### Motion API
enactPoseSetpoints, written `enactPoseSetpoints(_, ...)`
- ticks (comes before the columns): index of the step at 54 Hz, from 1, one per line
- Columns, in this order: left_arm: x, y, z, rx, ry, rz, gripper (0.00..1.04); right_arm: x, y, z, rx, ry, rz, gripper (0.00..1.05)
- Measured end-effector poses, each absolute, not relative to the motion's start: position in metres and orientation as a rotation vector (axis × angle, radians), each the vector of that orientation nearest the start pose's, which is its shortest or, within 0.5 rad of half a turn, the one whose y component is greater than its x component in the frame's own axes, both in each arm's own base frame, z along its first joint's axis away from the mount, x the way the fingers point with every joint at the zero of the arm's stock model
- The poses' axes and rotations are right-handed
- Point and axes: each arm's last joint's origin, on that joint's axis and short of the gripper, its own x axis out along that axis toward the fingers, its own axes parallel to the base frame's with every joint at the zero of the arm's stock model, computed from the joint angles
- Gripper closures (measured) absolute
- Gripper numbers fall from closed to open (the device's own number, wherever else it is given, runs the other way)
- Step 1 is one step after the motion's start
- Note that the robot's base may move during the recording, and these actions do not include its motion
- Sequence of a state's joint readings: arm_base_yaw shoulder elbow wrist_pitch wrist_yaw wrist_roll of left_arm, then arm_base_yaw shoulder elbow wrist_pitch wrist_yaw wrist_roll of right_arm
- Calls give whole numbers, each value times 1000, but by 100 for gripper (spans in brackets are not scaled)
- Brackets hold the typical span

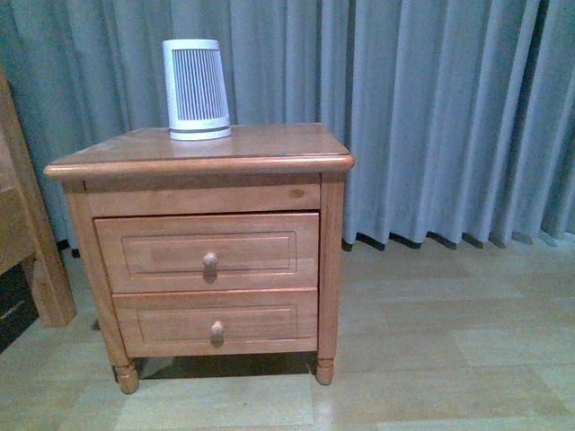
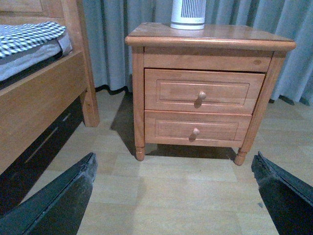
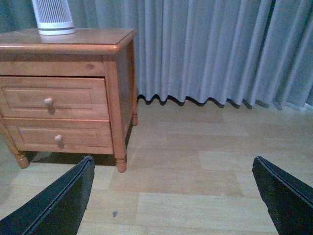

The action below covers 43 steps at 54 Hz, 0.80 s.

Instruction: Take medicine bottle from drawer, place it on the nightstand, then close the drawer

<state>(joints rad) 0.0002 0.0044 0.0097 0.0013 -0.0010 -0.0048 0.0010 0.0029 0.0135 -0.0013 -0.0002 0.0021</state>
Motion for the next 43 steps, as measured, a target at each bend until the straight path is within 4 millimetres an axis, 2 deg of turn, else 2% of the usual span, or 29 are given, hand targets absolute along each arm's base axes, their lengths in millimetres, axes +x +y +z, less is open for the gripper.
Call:
enactPoseSetpoints(19,97,0,167,-5,-6,0,7,97,0,168,2,-9,1,7)
enactPoseSetpoints(24,102,-1,171,-98,211,-62,7,97,0,168,2,-9,1,7)
enactPoseSetpoints(28,124,-1,195,-137,262,-64,7,97,0,168,2,-9,1,7)
enactPoseSetpoints(32,156,-1,234,-126,186,-69,7,97,0,168,2,-9,1,7)
enactPoseSetpoints(37,200,-5,270,-86,116,-66,7,97,0,168,2,-9,1,7)
enactPoseSetpoints(39,221,-9,280,-68,107,-86,7,97,0,168,2,-9,1,7)
enactPoseSetpoints(43,258,-20,285,-54,117,-121,7,97,0,168,2,-9,1,7)
